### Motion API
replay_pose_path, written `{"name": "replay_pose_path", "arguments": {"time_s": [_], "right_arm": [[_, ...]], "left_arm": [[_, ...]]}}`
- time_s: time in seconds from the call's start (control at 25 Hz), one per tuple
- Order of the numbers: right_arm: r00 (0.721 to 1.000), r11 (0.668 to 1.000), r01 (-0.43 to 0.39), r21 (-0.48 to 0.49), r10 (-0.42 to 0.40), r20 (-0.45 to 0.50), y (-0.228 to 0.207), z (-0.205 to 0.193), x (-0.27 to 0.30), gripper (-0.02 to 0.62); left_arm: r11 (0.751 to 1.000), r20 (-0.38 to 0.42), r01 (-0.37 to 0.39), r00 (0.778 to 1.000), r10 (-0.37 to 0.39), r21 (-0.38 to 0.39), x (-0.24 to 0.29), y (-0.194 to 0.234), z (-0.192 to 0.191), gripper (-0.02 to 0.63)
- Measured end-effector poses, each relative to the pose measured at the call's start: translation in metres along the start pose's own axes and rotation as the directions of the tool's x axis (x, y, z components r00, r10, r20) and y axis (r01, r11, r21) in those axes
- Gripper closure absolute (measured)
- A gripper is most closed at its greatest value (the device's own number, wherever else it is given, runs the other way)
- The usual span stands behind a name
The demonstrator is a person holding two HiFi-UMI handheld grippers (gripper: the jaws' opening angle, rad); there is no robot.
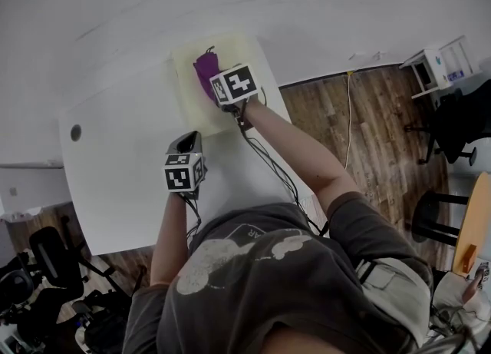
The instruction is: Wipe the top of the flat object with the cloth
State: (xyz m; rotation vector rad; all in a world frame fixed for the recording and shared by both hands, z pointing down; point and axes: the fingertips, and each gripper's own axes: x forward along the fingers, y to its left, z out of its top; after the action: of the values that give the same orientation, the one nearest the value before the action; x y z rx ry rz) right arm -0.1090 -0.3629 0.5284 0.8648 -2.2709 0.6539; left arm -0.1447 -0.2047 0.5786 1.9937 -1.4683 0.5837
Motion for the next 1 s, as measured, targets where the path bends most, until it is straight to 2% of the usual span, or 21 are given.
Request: {"name": "replay_pose_path", "arguments": {"time_s": [0.16, 0.4, 0.72, 1.0], "right_arm": [[0.998, 0.998, -0.055, -0.020, 0.055, -0.017, 0.034, -0.004, 0.008, 0.522], [0.995, 0.995, -0.095, -0.026, 0.094, -0.047, 0.064, -0.011, 0.019, 0.522], [0.992, 0.996, -0.077, -0.045, 0.072, -0.102, 0.070, -0.026, 0.032, 0.522], [0.993, 0.997, -0.053, -0.061, 0.047, -0.104, 0.067, -0.031, 0.037, 0.522]], "left_arm": [[1.000, 0.005, -0.001, 1.000, 0.001, 0.009, 0.000, -0.001, 0.000, 0.609], [1.000, 0.007, 0.002, 1.000, -0.002, 0.007, -0.002, -0.001, -0.001, 0.609], [1.000, 0.015, 0.004, 1.000, -0.004, -0.004, -0.002, -0.001, -0.002, 0.609], [1.000, 0.012, 0.003, 1.000, -0.003, -0.005, -0.001, 0.001, -0.001, 0.609]]}}
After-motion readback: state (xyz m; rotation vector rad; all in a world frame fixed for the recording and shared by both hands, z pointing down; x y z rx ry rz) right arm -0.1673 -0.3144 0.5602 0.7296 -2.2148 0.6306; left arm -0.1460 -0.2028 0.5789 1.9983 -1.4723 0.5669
